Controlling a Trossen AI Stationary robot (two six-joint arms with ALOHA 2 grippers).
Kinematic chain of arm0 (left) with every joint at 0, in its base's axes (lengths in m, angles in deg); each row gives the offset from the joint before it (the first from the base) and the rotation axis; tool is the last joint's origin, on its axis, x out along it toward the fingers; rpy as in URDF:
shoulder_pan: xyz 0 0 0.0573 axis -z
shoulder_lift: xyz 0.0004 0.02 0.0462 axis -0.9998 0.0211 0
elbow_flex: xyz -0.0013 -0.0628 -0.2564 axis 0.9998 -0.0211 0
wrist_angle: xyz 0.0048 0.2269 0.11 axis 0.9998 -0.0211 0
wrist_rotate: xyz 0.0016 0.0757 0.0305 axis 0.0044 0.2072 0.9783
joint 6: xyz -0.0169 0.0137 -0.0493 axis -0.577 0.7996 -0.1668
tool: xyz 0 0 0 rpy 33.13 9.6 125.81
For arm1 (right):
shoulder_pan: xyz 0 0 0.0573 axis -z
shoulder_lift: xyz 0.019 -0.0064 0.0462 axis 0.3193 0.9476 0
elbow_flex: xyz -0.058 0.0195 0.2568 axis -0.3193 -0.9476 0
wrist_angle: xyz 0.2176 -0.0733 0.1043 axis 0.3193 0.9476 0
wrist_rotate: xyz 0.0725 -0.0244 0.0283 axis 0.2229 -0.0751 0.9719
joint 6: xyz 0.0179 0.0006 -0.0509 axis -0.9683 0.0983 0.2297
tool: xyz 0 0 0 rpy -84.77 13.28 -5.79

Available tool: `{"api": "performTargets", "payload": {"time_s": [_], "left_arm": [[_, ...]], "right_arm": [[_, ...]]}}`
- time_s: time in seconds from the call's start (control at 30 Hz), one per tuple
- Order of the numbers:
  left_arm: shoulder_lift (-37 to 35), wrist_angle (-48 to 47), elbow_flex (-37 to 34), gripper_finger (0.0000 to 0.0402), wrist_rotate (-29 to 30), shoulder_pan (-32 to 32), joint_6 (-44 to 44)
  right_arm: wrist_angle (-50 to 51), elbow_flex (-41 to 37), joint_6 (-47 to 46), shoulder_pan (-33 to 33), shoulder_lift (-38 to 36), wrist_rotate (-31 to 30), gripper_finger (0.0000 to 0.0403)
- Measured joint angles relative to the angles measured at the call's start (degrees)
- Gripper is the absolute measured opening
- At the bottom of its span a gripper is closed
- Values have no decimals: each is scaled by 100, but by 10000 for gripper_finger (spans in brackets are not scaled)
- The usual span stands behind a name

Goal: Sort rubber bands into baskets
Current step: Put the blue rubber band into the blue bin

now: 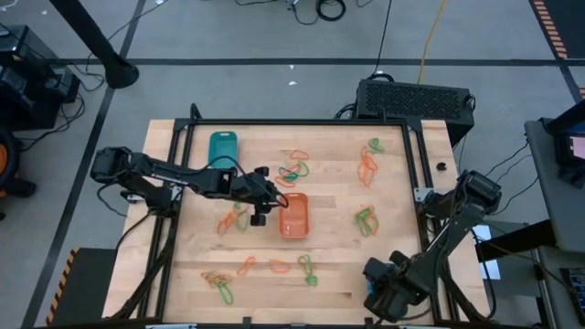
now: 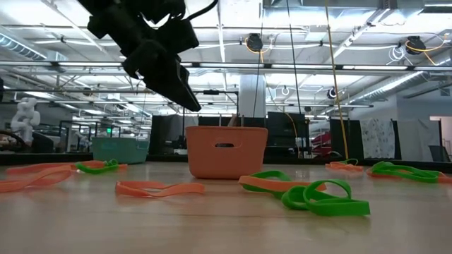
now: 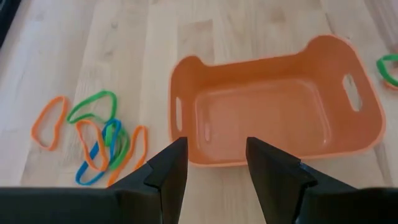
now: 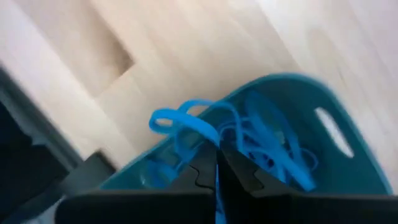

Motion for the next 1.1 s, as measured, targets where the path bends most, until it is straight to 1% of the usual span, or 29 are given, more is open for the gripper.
{"api": "performTargets", "payload": {"time_s": [0.17,0.33,0.53,0.63,0.73,0.8,0.9,1.03,1.1], "left_arm": [[0,6,0,171,-132,7,-143],[0,-9,0,171,-190,60,-148],[0,-7,0,171,-195,74,-149],[0,-7,0,171,-195,74,-149],[0,-7,0,171,-195,74,-148],[0,-7,0,171,-195,76,-149],[0,-7,0,171,-195,74,-152],[0,-3,0,171,-195,74,-156],[0,6,0,171,-195,74,-160]], "right_arm": [[58,0,-68,-27,71,61,0],[69,0,-198,-83,64,552,0],[121,0,-242,-232,64,1361,0],[245,0,-389,-278,49,1524,0],[221,0,-447,-278,-54,1421,0],[148,0,-402,-277,-163,1236,0],[17,0,-269,-279,-384,616,0],[-172,2,-20,-272,-663,-493,0],[-188,3,106,-215,-682,-837,0]]}}
